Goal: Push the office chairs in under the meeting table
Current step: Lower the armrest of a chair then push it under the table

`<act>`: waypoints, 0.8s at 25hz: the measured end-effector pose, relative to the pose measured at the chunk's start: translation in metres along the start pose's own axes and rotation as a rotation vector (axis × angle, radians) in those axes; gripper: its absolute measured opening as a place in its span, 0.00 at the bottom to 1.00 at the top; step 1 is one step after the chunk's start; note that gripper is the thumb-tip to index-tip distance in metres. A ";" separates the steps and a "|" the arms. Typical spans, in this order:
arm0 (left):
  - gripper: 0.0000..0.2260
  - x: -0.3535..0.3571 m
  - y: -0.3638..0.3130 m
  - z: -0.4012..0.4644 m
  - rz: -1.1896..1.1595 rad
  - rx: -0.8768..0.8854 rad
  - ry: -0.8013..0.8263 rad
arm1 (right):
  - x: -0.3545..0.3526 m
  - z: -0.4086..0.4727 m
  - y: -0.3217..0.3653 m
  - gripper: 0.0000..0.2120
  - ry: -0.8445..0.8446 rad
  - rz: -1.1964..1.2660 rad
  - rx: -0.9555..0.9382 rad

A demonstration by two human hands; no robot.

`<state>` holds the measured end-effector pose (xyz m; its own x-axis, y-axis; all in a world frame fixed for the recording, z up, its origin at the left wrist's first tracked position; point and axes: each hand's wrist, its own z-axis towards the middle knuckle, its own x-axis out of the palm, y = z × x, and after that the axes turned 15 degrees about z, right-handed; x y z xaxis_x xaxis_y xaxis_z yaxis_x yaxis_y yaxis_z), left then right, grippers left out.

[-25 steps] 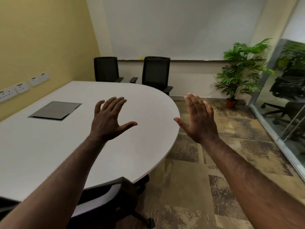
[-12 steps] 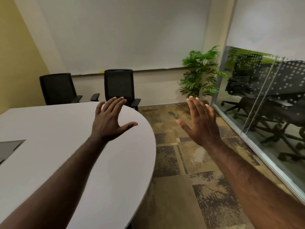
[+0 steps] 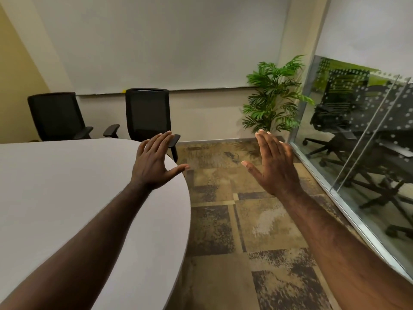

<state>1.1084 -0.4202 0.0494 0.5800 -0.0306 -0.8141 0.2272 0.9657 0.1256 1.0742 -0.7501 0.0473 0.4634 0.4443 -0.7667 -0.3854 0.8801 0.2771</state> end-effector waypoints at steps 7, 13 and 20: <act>0.46 0.078 -0.021 0.075 -0.008 -0.067 0.080 | 0.041 0.077 -0.092 0.37 0.042 0.022 -0.011; 0.45 0.172 -0.012 0.136 -0.027 -0.141 0.141 | 0.107 0.151 -0.157 0.36 0.083 0.055 -0.001; 0.47 0.289 0.045 0.216 -0.042 -0.294 0.242 | 0.205 0.270 -0.232 0.36 0.202 0.051 0.064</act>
<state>1.4553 -0.4411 -0.0574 0.3656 -0.0443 -0.9297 -0.0073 0.9987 -0.0505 1.4739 -0.8183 -0.0178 0.2726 0.4518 -0.8495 -0.3498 0.8690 0.3499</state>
